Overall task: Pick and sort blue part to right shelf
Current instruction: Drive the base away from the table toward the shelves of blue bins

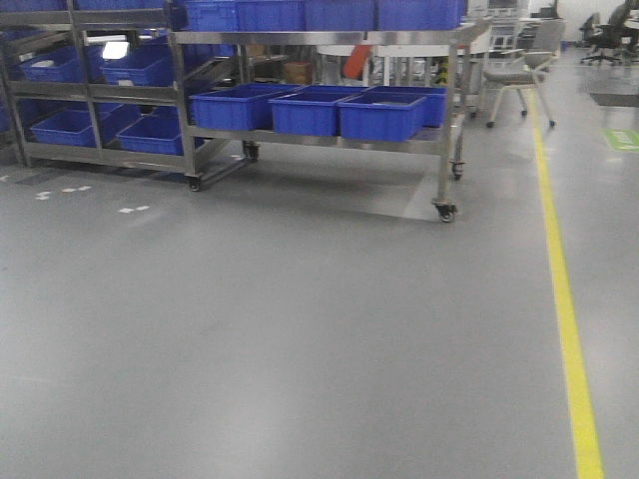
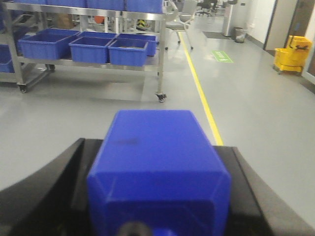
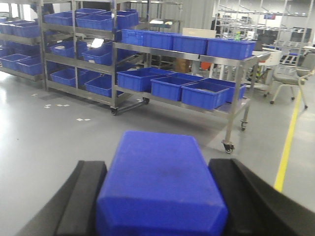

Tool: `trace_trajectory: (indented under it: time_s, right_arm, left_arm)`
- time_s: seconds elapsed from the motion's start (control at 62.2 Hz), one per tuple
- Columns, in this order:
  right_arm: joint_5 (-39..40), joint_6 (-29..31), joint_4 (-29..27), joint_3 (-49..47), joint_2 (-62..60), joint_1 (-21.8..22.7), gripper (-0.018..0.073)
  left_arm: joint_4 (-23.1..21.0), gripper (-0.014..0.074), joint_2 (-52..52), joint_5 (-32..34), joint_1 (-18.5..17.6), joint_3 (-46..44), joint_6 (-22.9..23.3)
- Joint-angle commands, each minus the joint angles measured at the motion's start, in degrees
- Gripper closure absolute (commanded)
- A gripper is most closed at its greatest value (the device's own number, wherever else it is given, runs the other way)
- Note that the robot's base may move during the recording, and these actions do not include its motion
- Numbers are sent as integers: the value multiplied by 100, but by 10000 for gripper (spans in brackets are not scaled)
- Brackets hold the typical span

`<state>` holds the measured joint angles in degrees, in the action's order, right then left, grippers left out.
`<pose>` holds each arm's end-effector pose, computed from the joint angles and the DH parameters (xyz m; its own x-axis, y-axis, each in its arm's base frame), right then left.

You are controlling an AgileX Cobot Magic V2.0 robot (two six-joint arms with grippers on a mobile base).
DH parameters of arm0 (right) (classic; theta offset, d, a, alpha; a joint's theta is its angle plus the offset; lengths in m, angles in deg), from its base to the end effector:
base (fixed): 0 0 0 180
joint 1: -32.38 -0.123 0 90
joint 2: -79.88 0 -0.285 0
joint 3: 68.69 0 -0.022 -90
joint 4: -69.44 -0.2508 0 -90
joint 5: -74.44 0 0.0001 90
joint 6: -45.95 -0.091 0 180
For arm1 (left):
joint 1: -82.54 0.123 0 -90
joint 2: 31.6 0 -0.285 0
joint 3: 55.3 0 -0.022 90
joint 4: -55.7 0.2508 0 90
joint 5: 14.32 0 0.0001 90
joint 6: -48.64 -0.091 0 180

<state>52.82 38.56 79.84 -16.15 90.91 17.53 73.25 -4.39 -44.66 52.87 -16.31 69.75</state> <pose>0.0262 0.0007 0.3169 0.0941 -0.0163 -0.9954 -0.1881 0.9816 -0.0339 0.0561 -0.0160 0.3662 -0.1172 -0.0490 -0.9919 0.3473 0.9337 -0.0872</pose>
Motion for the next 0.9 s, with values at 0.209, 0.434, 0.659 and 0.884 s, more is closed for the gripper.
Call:
trace_trajectory:
  time_s: [0.209, 0.434, 0.659, 0.884]
  right_arm:
    - [569, 8, 94, -167, 73, 8, 415]
    - [563, 8, 94, -167, 73, 8, 415]
    - [564, 8, 94, -167, 73, 8, 415]
    - [569, 8, 94, -167, 73, 8, 415]
  left_arm:
    - [65, 356, 40, 514, -42, -163, 18]
    - [65, 356, 40, 514, -42, -163, 18]
    - [65, 356, 40, 514, -42, -163, 18]
    - [65, 356, 50, 514, -42, -163, 18]
